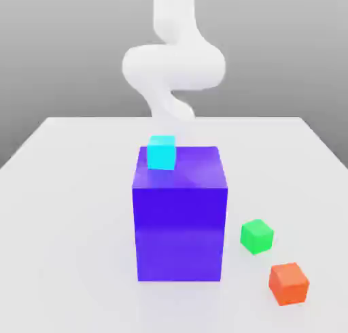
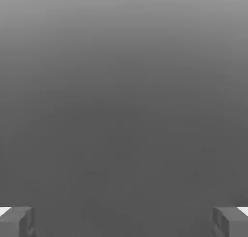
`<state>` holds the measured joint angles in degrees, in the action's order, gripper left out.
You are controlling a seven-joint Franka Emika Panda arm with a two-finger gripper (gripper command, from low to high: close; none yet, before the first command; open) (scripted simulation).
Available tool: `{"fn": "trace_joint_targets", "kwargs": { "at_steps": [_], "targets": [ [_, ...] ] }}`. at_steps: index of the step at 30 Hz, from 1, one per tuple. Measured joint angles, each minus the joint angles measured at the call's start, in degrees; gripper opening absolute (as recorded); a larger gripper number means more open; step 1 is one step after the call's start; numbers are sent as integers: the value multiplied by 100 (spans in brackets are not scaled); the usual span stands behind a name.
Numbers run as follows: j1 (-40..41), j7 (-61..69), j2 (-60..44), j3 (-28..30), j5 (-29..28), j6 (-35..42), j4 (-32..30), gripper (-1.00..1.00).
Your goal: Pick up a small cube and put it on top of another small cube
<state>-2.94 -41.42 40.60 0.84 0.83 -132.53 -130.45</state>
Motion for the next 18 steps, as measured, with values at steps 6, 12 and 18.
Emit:
{"fn": "trace_joint_targets", "kwargs": {
  "at_steps": [6,12,18],
  "targets": [
    [-652,1107,-1284,148,241,-182,326,0],
    [-1114,2197,-2534,117,497,-356,644,0],
    [-1507,3184,-3777,-61,602,-538,959,0]
  ]
}}
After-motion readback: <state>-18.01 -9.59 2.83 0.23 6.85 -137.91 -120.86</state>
